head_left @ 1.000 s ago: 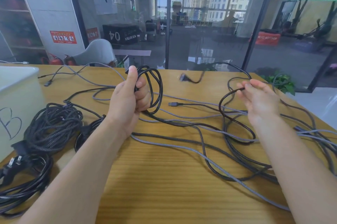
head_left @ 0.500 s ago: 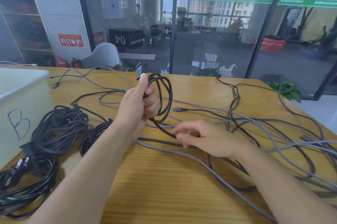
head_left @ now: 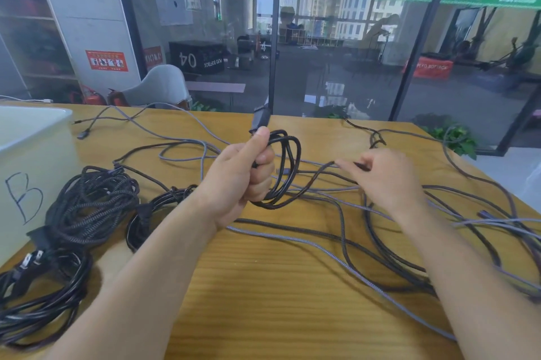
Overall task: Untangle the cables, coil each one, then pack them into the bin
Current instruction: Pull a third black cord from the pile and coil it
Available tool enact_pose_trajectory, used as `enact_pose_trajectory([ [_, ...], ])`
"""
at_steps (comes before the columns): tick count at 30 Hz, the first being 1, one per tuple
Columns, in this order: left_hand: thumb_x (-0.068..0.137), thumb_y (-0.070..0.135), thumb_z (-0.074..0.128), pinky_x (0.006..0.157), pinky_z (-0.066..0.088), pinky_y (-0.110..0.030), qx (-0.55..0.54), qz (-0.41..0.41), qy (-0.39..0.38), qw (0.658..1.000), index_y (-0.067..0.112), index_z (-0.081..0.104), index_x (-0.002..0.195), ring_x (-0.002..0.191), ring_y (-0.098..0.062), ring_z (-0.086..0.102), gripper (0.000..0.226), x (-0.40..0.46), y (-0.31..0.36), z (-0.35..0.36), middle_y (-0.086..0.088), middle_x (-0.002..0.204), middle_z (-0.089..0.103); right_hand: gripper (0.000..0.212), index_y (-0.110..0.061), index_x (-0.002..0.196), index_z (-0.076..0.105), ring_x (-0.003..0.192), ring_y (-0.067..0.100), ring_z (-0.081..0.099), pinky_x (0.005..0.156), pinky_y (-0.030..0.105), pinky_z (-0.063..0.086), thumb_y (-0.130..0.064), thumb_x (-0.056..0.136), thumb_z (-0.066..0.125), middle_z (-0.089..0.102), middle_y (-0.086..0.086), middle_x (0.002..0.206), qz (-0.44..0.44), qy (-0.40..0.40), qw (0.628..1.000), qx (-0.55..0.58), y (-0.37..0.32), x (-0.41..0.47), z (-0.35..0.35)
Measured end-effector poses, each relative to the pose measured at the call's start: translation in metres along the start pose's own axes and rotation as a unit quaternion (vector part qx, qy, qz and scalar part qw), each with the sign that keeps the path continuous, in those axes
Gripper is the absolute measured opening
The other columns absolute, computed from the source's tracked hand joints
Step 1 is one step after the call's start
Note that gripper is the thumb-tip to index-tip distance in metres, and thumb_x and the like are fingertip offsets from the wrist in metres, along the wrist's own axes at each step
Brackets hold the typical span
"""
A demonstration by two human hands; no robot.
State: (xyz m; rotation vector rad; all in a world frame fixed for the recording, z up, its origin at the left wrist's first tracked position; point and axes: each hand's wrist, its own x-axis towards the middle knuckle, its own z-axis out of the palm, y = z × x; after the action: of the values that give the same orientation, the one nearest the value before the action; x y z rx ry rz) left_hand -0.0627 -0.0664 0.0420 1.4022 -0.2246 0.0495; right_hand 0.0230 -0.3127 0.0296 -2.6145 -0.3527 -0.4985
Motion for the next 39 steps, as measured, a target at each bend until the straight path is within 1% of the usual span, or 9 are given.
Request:
enact_pose_trajectory([
  [2,0.11,0.044,0.036,0.047,0.013,-0.026,0.037,0.0,-0.016,0.999,0.023,0.035,0.068,0.048,-0.013,0.013,0.047,-0.001,-0.005,0.008,0.005,0.056,0.019,0.057,-0.021,0.056,0.043,0.045,0.013,0.039,0.047,0.028,0.026,-0.057,0.095,0.063,0.042,-0.006,0.047,-0.006,0.101,0.995,0.005,-0.022,-0.005,-0.001],
  [5,0.11,0.044,0.038,0.049,0.015,-0.026,0.092,0.002,-0.032,0.995,0.021,0.038,0.07,0.052,-0.015,0.015,0.046,-0.001,-0.014,0.018,0.004,0.059,0.023,0.046,-0.024,0.061,0.05,0.048,0.01,0.041,0.048,0.023,0.026,-0.045,0.099,0.064,0.045,-0.006,0.051,-0.02,0.124,0.983,0.133,-0.033,-0.008,0.008],
  [12,0.109,0.046,0.04,0.049,0.018,-0.025,0.18,-0.003,-0.014,0.983,0.019,0.035,0.074,0.054,-0.015,0.017,0.045,0.0,-0.03,0.029,0.004,0.061,0.024,0.031,-0.027,0.116,0.077,0.063,0.013,0.059,0.069,0.033,0.054,-0.018,0.106,0.05,0.052,-0.003,0.079,0.024,-0.054,0.919,0.39,-0.045,-0.015,0.013],
  [17,0.109,0.047,0.039,0.049,0.021,-0.024,0.184,0.022,0.039,0.982,0.024,0.032,0.068,0.053,-0.013,0.02,0.047,0.004,-0.034,0.028,0.007,0.06,0.025,0.019,-0.022,0.115,0.075,0.083,0.012,0.073,0.075,0.031,0.062,-0.014,0.098,0.07,0.076,-0.003,0.09,-0.015,-0.021,0.9,0.434,-0.053,-0.024,0.014],
  [28,0.11,0.038,0.047,0.05,0.024,-0.024,0.162,0.048,0.109,0.98,0.025,0.044,0.065,0.05,-0.01,0.025,0.047,0.002,-0.024,0.018,0.012,0.054,0.031,0.041,-0.016,0.134,0.056,0.117,0.02,0.07,0.09,0.033,0.059,0.01,0.102,0.053,0.074,-0.001,0.129,-0.095,-0.173,0.824,0.531,-0.06,-0.033,0.013],
  [30,0.11,0.036,0.046,0.051,0.023,-0.025,0.146,0.047,0.123,0.98,0.021,0.041,0.069,0.051,-0.011,0.024,0.044,0.003,-0.023,0.017,0.012,0.054,0.03,0.034,-0.023,0.132,0.056,0.116,0.015,0.07,0.099,0.032,0.056,-0.005,0.103,0.06,0.074,-0.007,0.126,-0.112,-0.157,0.863,0.468,-0.057,-0.033,0.012],
  [33,0.11,0.036,0.046,0.052,0.021,-0.027,0.113,0.057,0.15,0.981,0.023,0.034,0.069,0.052,-0.013,0.021,0.045,0.005,-0.021,0.01,0.007,0.059,0.024,0.022,-0.035,0.116,0.067,0.107,-0.002,0.062,0.106,0.03,0.044,-0.048,0.103,0.054,0.071,-0.024,0.106,-0.223,-0.094,0.964,0.109,-0.045,-0.03,0.01],
  [35,0.109,0.039,0.047,0.054,0.022,-0.031,0.103,0.054,0.169,0.979,0.022,0.036,0.071,0.053,-0.014,0.023,0.043,0.006,-0.021,0.005,0.001,0.061,0.025,0.037,-0.035,0.098,0.072,0.093,0.0,0.06,0.099,0.033,0.043,-0.055,0.105,0.041,0.068,-0.023,0.089,-0.263,-0.12,0.957,0.033,-0.044,-0.03,0.01],
  [39,0.11,0.039,0.044,0.057,0.028,-0.032,0.096,0.047,0.166,0.98,0.013,0.05,0.078,0.055,-0.016,0.032,0.041,0.007,-0.022,0.003,-0.003,0.061,0.037,0.033,-0.032,0.091,0.069,0.08,0.005,0.061,0.072,0.027,0.046,-0.038,0.11,0.044,0.064,-0.022,0.078,-0.294,-0.157,0.935,0.119,-0.058,-0.043,0.011],
])
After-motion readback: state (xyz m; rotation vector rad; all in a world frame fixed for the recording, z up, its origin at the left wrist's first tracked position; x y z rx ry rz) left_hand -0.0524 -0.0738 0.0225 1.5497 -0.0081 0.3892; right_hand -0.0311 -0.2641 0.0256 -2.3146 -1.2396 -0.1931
